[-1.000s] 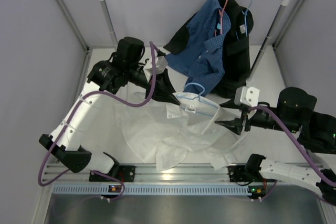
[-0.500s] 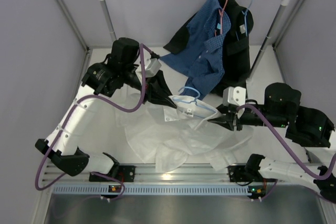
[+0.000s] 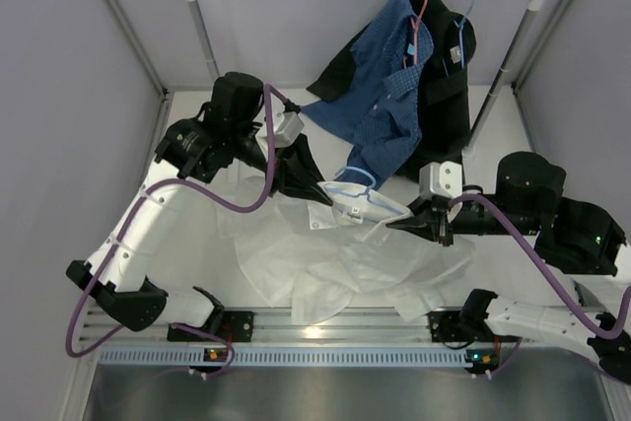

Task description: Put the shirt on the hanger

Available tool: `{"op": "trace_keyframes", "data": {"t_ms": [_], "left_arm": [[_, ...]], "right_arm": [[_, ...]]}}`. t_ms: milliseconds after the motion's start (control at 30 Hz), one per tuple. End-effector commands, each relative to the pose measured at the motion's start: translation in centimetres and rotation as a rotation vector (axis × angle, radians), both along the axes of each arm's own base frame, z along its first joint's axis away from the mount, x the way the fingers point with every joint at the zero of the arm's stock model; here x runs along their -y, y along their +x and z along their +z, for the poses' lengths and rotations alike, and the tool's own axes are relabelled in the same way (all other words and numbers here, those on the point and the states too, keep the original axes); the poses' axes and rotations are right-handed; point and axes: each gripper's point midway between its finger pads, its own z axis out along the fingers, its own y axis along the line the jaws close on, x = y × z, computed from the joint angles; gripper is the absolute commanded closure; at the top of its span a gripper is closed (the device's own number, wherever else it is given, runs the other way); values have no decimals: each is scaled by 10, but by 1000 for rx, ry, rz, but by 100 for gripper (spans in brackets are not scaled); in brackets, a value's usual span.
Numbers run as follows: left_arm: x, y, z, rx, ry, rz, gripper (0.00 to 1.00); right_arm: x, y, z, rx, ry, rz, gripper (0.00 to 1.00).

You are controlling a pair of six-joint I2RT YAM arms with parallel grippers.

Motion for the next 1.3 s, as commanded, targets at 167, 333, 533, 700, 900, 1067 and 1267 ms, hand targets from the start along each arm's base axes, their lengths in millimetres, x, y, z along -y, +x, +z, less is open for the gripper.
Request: {"op": "trace_keyframes", "data": {"t_ms": [167,333,533,700,900,1067,1267], "left_arm": [[-6,-11,14,93,-68,-22,100],[-5,3,19,161,-47,73,82],[-4,20,34,182,-59,239,2],[-16,68,67,238,-130,627,2],[-158,131,128,155,-316,1613,2],[-241,81,113,103,-437,1851,2],[-259,65,23,63,-323,1902,2]], "right_arm": [[-2,14,19,46,59,-49,100],[15,53,40,82,153,-317,100],[18,55,56,53,219,-357,100],[16,61,52,43,212,-388,100],[12,98,57,-56,245,-593,100],[-2,138,88,-207,364,-809,100],[-22,201,109,-193,366,-1062,100]]}}
